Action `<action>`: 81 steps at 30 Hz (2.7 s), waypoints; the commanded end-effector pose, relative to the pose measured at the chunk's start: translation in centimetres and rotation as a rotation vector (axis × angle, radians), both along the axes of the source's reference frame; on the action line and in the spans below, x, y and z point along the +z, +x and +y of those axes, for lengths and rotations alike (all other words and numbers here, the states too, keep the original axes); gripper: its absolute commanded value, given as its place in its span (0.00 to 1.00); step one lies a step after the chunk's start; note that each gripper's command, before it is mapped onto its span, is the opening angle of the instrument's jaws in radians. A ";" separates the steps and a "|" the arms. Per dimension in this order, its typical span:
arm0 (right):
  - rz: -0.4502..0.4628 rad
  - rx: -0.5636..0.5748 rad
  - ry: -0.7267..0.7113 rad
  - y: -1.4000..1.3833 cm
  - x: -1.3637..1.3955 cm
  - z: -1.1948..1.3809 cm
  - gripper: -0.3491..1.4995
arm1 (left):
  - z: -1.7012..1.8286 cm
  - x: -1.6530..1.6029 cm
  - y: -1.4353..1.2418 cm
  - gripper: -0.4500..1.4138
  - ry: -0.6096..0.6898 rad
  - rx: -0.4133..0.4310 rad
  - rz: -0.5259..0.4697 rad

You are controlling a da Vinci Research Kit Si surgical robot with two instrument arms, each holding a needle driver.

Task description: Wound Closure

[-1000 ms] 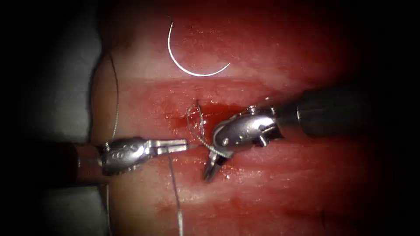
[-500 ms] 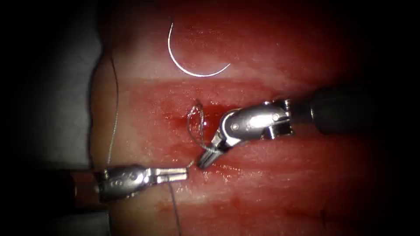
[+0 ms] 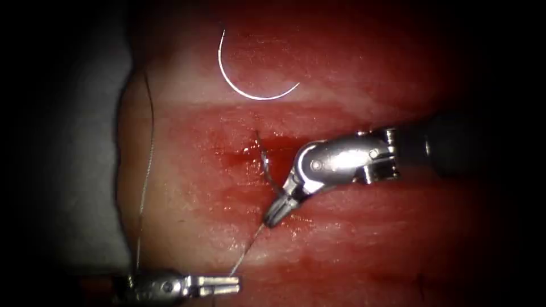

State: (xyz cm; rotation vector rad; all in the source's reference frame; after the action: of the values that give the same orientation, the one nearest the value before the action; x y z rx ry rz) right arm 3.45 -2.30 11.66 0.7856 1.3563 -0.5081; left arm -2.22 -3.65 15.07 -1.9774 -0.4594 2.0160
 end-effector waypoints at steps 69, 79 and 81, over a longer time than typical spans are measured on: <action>-0.139 0.412 -0.165 -0.05 1.22 1.64 0.00 | -2.07 0.21 0.09 0.00 0.110 0.122 0.000; -0.132 0.405 -0.141 -0.02 1.13 1.49 0.18 | -1.78 -0.02 0.13 0.00 0.102 0.111 -0.006; -0.151 0.441 -0.098 -0.12 0.98 1.46 0.61 | -1.36 -0.35 0.16 0.00 0.050 0.085 -0.009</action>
State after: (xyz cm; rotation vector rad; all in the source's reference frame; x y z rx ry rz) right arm 3.28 -0.76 12.59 0.4097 1.3059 -0.1528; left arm -1.99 -4.77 14.62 -1.9803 -0.5829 2.0412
